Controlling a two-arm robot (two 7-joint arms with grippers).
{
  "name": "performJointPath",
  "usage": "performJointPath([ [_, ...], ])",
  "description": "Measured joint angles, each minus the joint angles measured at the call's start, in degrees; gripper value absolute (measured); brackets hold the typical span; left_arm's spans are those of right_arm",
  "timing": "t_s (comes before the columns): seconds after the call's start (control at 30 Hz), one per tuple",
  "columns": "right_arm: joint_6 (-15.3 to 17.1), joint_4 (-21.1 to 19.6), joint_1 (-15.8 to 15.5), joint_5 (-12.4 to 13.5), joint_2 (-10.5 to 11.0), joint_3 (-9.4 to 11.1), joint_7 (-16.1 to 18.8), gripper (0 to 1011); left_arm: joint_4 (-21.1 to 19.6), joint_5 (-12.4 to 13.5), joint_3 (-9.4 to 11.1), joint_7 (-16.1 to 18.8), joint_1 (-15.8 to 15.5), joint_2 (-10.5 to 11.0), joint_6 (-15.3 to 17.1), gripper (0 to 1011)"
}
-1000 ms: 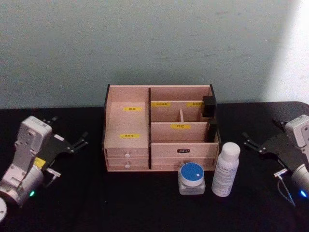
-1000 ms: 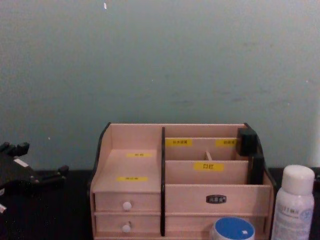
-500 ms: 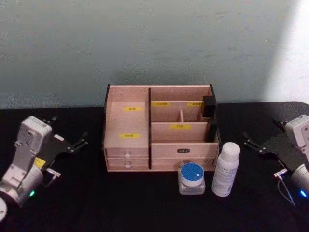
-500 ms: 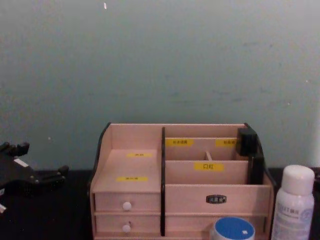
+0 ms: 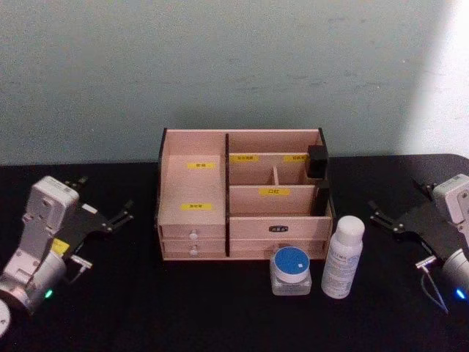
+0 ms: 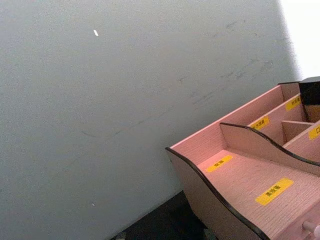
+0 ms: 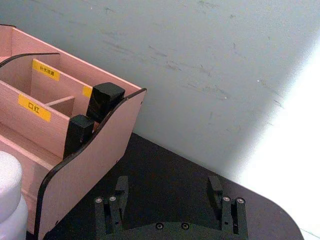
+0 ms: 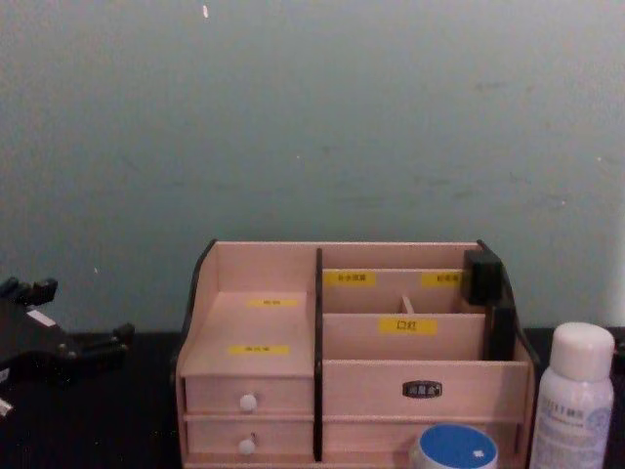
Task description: Pick up the facial cleanser and watermelon frost from the table and place them into the tiered storage box.
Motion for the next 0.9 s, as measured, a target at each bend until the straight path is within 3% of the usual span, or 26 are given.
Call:
performJointPath([
  [0.9,0.0,0.0,0.0,0.0,0.0,0.0,0.0,1002,0.0,0.0,0.0,0.0,0.0,0.0,0.0,1001],
])
